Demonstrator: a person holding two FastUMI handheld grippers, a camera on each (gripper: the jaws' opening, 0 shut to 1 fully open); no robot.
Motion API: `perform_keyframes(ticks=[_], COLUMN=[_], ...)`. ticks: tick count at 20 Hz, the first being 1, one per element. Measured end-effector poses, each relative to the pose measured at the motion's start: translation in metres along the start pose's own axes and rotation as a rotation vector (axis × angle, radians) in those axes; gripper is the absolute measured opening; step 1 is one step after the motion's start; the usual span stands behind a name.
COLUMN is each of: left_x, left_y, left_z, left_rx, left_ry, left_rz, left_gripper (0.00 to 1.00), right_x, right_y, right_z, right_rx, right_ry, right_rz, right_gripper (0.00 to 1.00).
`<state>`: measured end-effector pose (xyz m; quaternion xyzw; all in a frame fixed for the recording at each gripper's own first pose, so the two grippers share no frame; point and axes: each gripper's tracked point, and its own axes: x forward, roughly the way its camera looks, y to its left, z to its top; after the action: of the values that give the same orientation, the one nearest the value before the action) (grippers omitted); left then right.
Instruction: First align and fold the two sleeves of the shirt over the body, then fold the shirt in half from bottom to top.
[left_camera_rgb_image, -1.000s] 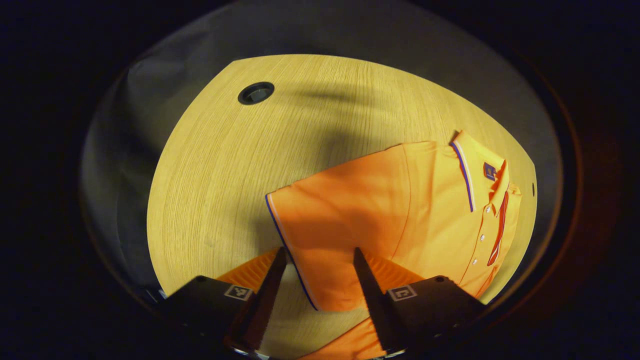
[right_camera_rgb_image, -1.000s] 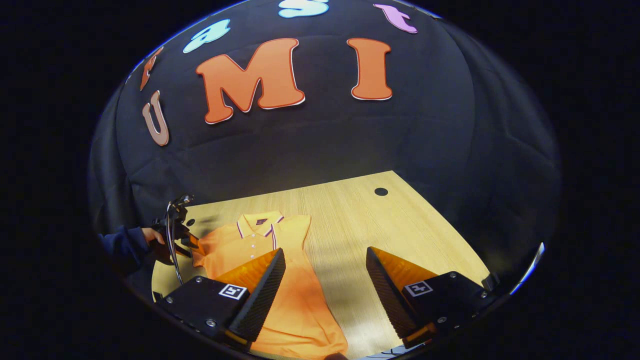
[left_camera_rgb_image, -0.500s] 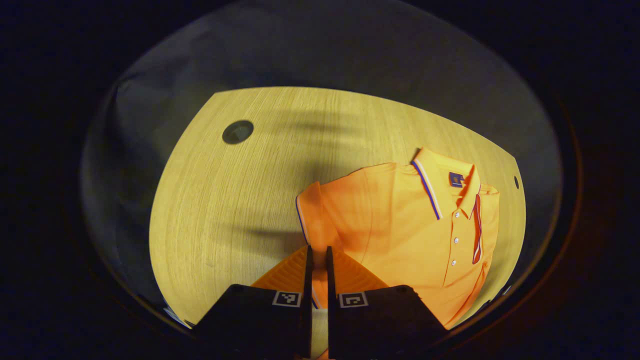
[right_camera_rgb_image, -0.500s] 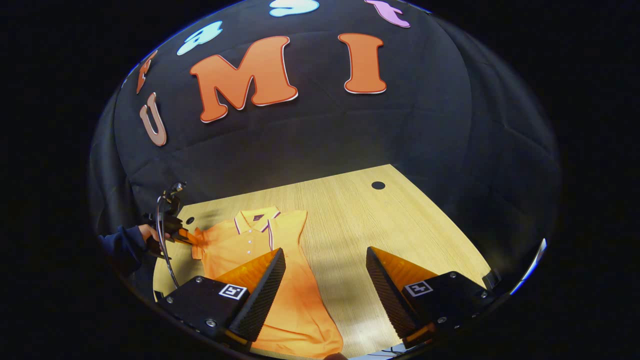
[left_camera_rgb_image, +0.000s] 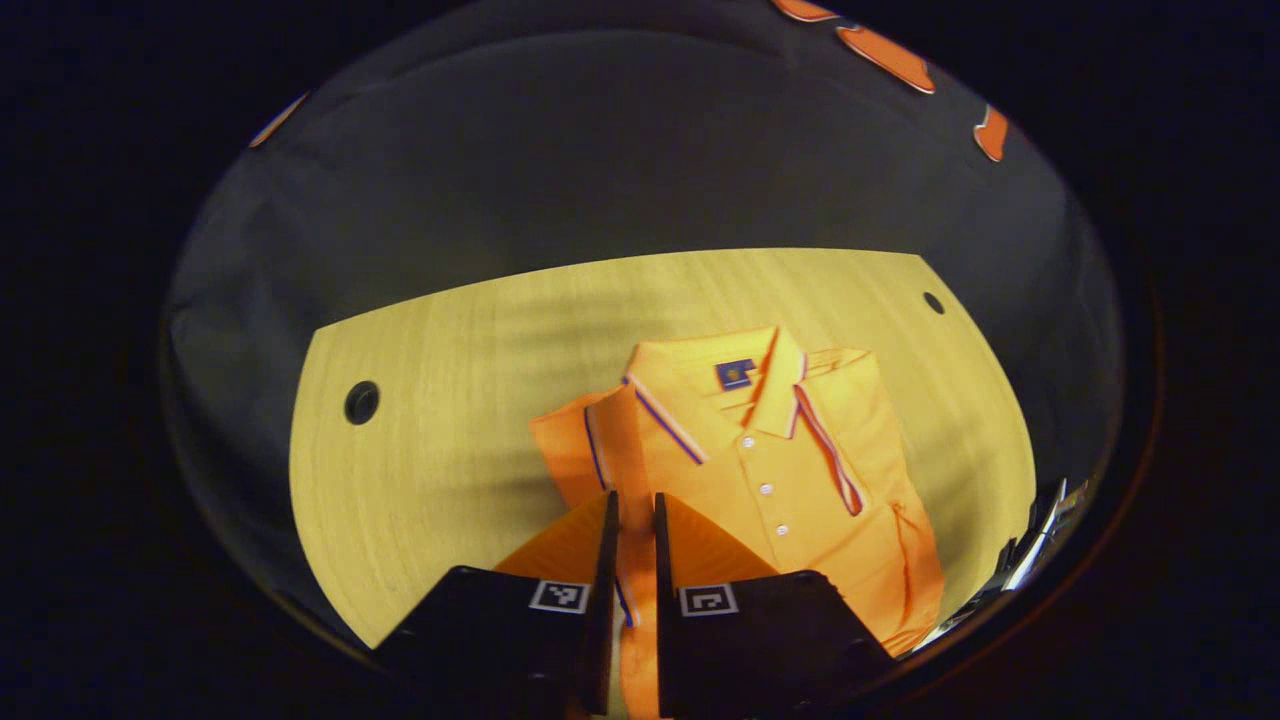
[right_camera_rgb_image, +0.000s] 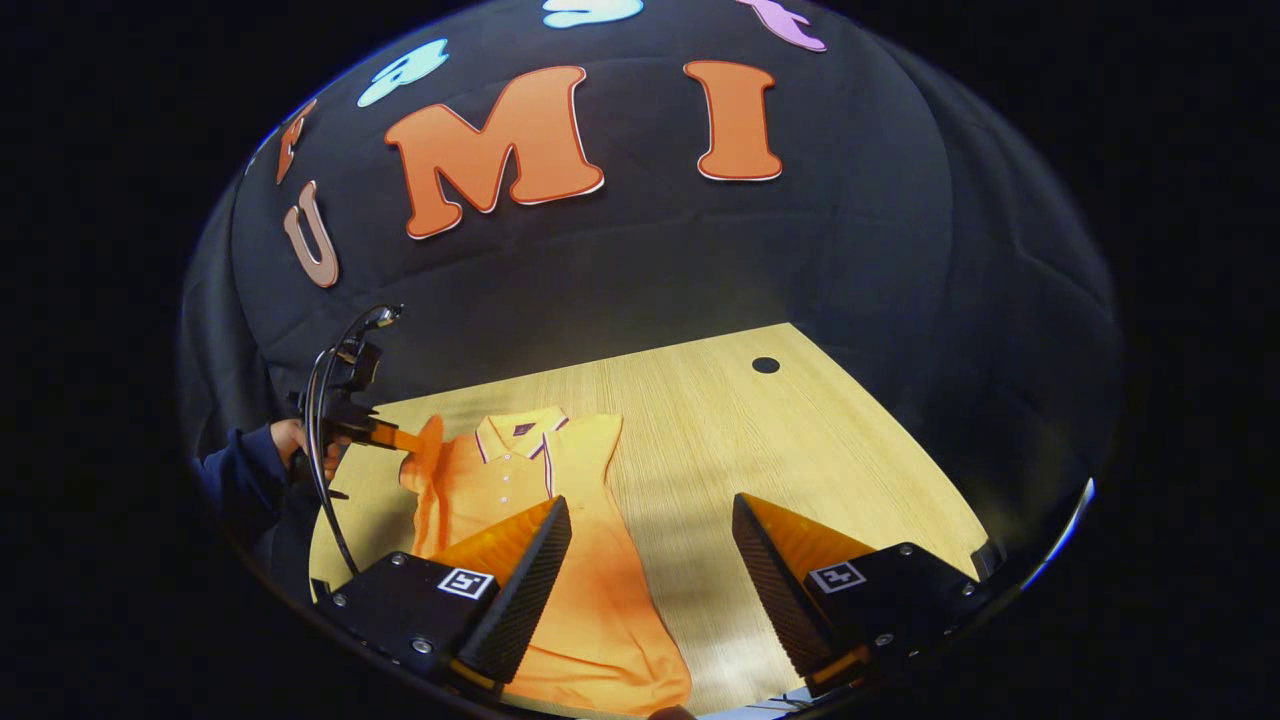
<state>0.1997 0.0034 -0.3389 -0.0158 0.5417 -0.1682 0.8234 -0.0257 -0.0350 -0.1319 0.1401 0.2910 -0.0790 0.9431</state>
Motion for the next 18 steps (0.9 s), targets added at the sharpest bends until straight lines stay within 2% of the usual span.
perform_keyframes(ticks=[2, 3, 4, 5, 7, 8, 11, 15, 18], left_x=[-0.006, -0.002, -0.004, -0.007, -0.017, -0.026, -0.062, -0.135, -0.188], left_y=[-0.029, -0.039, -0.043, -0.049, -0.048, -0.046, -0.044, -0.044, -0.039], left_z=[-0.001, -0.004, -0.006, -0.010, -0.015, -0.015, -0.021, -0.025, -0.032], left_rx=[0.035, 0.060, 0.086, 0.109, 0.156, 0.168, 0.162, 0.107, 0.069], left_ry=[-0.014, -0.023, -0.040, -0.050, -0.085, -0.113, -0.213, -0.406, -0.537], left_rz=[-0.089, -0.112, -0.123, -0.135, -0.120, -0.108, -0.079, -0.033, 0.033], left_gripper=[0.22, 0.31, 0.48, 0.58, 0.75, 0.90, 0.92, 0.97, 0.96], right_x=[-0.004, -0.006, -0.008, -0.010, -0.016, -0.018, -0.029, -0.049, -0.068], right_y=[0.002, 0.002, 0.003, 0.003, 0.005, 0.007, 0.012, 0.023, 0.029], right_z=[-0.003, -0.005, -0.007, -0.008, -0.009, -0.009, -0.007, 0.005, 0.013], right_rx=[0.008, 0.013, 0.013, 0.013, 0.017, 0.017, -0.021, -0.070, -0.111], right_ry=[0.000, 0.000, -0.002, -0.005, -0.022, -0.035, -0.093, -0.196, -0.284], right_rz=[-0.005, -0.011, -0.019, -0.032, -0.048, -0.050, -0.051, -0.001, 0.027], right_gripper=[0.99, 0.99, 0.99, 0.99, 0.99, 0.99, 0.99, 0.99, 0.99])
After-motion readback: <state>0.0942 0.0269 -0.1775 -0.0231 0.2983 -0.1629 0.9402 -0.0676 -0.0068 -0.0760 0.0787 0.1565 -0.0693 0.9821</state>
